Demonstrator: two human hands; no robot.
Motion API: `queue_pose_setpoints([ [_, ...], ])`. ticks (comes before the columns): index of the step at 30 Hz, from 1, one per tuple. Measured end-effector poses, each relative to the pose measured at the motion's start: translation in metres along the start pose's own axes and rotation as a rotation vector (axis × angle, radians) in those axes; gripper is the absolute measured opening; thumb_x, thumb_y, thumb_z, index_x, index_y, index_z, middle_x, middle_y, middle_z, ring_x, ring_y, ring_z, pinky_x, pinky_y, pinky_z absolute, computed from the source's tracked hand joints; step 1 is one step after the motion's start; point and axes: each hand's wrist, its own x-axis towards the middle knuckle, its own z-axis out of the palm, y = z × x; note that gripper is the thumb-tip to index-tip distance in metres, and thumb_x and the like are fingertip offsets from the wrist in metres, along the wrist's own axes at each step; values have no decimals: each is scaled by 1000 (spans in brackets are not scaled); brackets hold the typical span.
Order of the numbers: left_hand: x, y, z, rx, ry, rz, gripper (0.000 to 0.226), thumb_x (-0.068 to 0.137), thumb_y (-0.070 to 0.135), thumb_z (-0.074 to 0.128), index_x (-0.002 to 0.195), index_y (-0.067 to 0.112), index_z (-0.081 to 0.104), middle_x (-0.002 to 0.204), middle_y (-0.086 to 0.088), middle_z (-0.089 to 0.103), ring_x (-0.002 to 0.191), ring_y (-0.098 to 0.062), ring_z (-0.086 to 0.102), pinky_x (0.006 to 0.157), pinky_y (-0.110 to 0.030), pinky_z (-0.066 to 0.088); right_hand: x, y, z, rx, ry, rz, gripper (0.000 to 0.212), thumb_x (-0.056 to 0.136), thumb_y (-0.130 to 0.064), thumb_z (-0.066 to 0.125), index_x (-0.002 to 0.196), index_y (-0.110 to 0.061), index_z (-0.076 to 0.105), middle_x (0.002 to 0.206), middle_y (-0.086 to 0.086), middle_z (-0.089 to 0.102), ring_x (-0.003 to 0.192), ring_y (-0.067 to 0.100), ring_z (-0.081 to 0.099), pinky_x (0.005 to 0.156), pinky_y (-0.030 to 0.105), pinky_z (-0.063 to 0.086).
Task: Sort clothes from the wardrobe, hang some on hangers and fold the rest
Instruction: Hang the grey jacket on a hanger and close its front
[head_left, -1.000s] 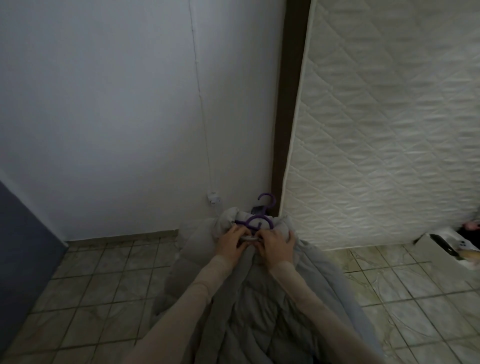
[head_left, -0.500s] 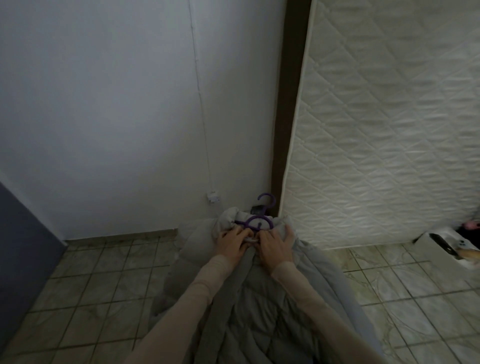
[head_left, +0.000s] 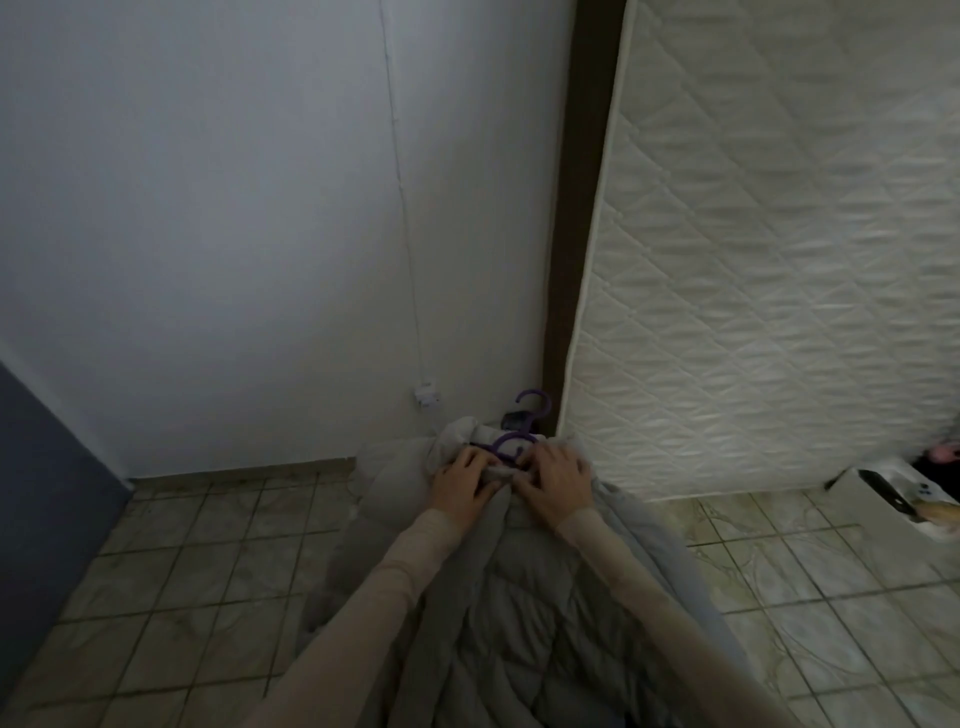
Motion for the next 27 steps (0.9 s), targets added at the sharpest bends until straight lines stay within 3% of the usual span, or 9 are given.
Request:
queue_pose_setpoints([
  [2,-3,1,-4,-106,35,5,36,89,20,60,121,6,54,126,-14,48,114,-28,51,96,-34,39,10,3,-4,36,32,126,50,88,-51,32,121,-17,51,133,1,46,129,21,32,101,32,23],
  [5,-10,2,-7,-176,76,-12,44,83,27,57,119,2,55,123,-17,49,111,-30,52,96,-35,42,21,1,-11,-85,-53,238,43,96,-42,38,131,-18,43,139,4,42,133,22,28,103,37,26],
  [9,-20,2,-11,-206,72,11,43,85,3,58,128,1,49,133,-18,44,126,-29,42,103,-19,27,23,-10,-13,-232,-173,262,52,93,-36,43,141,-19,30,143,6,36,135,20,25,103,42,24],
  [15,-33,-3,-22,-190,34,21,45,87,-7,47,132,1,47,140,-14,43,133,-24,38,105,-9,16,20,-14,-22,-239,-231,302,75,83,-32,59,146,-26,20,146,2,32,137,20,23,107,48,22],
  [19,-41,-8,-24,-98,32,29,48,88,-5,45,133,10,48,143,-7,43,133,-21,37,110,-16,16,5,-21,-27,-165,-101,283,62,82,-28,59,138,-24,33,139,2,39,133,19,29,104,43,25],
  [23,-47,-9,-30,-24,13,15,53,87,-3,43,136,17,47,144,0,43,130,-23,36,111,-27,23,-6,-30,-34,-96,29,303,44,88,-48,50,127,-26,48,130,-1,50,127,19,37,98,40,26],
  [27,-51,-1,-42,-78,84,-8,44,86,-6,45,126,10,57,134,-7,53,126,-23,41,103,-16,22,-15,-45,-43,-277,145,194,32,93,-48,44,115,-28,56,117,-2,60,119,17,43,99,41,24],
])
